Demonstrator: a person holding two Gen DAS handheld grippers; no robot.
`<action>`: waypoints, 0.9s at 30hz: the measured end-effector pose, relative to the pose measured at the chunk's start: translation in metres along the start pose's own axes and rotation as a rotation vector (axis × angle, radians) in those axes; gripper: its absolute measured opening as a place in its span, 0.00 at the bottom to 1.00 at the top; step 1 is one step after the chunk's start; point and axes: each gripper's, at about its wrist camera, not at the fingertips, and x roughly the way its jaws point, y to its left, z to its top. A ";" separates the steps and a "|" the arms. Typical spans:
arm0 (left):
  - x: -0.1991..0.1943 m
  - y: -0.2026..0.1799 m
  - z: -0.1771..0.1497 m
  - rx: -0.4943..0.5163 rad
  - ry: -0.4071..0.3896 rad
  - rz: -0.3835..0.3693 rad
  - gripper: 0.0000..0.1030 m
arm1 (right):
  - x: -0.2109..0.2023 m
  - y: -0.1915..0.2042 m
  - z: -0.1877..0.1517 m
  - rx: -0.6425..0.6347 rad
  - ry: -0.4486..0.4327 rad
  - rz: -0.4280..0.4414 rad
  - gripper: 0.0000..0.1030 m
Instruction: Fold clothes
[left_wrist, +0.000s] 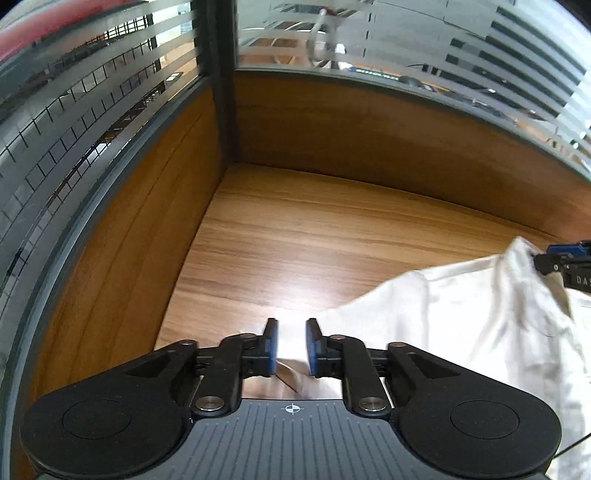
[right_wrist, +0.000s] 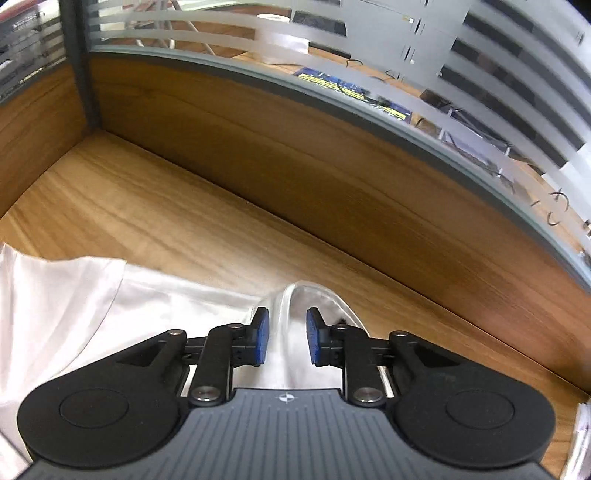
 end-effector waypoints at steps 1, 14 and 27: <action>-0.002 -0.009 -0.002 0.000 0.003 -0.013 0.24 | -0.007 0.002 -0.001 0.005 0.002 0.003 0.28; -0.060 -0.057 -0.049 0.060 0.000 -0.074 0.28 | -0.119 -0.026 -0.106 0.106 0.034 0.071 0.38; -0.116 -0.064 -0.186 -0.018 0.033 0.019 0.30 | -0.176 0.039 -0.261 0.070 0.066 0.170 0.49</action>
